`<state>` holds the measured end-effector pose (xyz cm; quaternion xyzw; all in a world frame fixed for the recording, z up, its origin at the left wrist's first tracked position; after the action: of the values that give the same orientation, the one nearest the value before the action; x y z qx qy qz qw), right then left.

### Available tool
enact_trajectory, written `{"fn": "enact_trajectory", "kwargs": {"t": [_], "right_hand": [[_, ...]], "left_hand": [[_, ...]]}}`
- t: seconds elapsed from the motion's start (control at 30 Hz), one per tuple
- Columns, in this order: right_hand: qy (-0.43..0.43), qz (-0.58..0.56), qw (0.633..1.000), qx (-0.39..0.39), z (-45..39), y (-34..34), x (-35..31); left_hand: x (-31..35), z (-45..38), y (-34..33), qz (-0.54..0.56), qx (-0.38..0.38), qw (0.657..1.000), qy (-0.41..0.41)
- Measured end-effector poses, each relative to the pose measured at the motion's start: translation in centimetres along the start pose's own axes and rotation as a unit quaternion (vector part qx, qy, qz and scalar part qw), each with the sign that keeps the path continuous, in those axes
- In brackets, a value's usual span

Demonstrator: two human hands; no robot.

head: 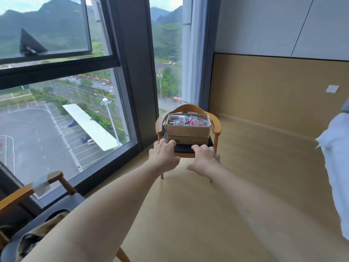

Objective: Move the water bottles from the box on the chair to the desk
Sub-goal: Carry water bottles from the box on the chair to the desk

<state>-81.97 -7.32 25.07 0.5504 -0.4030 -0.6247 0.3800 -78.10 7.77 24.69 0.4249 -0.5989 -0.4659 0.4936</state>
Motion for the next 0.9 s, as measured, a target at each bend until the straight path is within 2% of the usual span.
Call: {"fn": "enact_trajectory", "kwargs": {"t": [0.3, 0.7, 0.9], "right_hand": [[-0.024, -0.004, 0.999, -0.035, -14.3, -0.2, 2.6], [-0.125, 0.010, 0.992, -0.020, -37.6, -1.5, 4.7], [-0.150, 0.011, 0.988, -0.028, -46.7, -1.9, 5.3]], "left_hand": [[1.4, -14.4, -3.8, 0.014, -0.042, 0.999, -0.020], [0.5, -40.0, -8.0, 0.023, -0.089, 0.992, -0.084], [0.6, -50.8, -9.5, 0.028, -0.110, 0.988, -0.109]]}}
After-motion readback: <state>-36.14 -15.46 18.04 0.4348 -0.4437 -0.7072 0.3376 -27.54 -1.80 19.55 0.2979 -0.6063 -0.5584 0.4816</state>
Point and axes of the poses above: each hand's wrist, its own z-axis away from the middle knuckle, its own y-axis out of the back of the hand, x = y × z, the point moved 3 cm from there along -z, towards the middle knuckle, and after that the axes turned 5 degrees about -z, right-handed, at the moved point
